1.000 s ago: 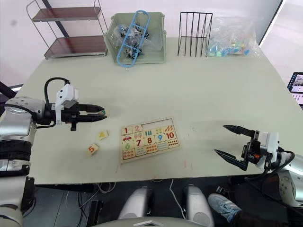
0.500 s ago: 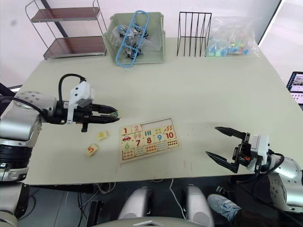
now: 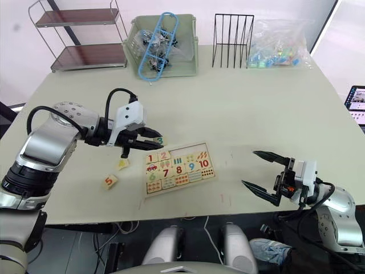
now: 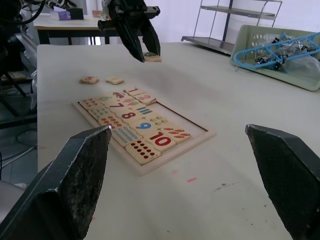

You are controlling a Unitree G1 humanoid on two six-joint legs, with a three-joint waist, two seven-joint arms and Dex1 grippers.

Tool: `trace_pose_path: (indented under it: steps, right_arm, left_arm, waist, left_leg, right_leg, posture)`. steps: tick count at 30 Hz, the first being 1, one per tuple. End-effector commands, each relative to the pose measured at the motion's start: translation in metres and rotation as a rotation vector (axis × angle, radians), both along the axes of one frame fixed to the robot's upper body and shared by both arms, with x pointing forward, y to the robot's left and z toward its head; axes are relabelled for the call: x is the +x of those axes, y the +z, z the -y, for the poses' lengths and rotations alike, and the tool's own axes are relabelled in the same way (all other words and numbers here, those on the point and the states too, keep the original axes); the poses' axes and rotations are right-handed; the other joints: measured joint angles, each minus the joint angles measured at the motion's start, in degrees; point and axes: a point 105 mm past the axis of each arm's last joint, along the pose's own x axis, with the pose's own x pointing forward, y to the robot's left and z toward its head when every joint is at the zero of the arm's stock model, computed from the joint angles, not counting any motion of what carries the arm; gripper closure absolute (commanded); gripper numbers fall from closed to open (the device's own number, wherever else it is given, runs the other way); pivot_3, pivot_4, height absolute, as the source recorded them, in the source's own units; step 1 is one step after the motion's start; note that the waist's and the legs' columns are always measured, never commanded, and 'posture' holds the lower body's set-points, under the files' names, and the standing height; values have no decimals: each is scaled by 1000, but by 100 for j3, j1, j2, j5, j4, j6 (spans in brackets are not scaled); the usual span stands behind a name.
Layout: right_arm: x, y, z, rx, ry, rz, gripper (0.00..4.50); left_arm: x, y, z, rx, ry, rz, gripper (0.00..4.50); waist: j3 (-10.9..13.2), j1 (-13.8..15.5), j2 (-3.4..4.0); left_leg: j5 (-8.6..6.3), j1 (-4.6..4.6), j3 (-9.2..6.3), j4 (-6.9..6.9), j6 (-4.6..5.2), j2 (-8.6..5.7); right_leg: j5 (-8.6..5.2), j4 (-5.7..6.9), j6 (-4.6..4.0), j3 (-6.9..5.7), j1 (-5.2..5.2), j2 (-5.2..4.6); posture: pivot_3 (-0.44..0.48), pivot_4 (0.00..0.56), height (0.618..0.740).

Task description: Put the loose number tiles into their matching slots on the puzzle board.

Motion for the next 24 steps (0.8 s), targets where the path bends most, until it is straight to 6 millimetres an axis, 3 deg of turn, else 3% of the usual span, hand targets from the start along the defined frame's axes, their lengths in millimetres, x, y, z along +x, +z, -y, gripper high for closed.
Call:
trace_pose_path:
  steps: [1,4,24]
  right_arm:
    - [1,6,-7,16,10,45,0]
    - [1,5,-10,22,7,49,0]
    - [3,3,-21,34,9,51,0]
  left_arm:
    - [1,6,11,66,-19,31,3495]
    - [3,6,17,73,-10,-2,3495]
    - [20,-14,36,213,74,-45,3495]
  waist:
    - [0,10,0]
    - [0,7,0]
    - [0,0,0]
  left_leg:
    - [0,0,-2,0,0,0]
    - [0,-1,-8,1,0,-1]
    - [1,-2,-12,2,0,-2]
  right_leg:
    - [0,0,0,4,0,4]
    - [0,1,1,67,1,63]
    - [0,3,1,99,1,75]
  posture:
    - [0,150,740]
    - [0,150,740]
    - [0,150,740]
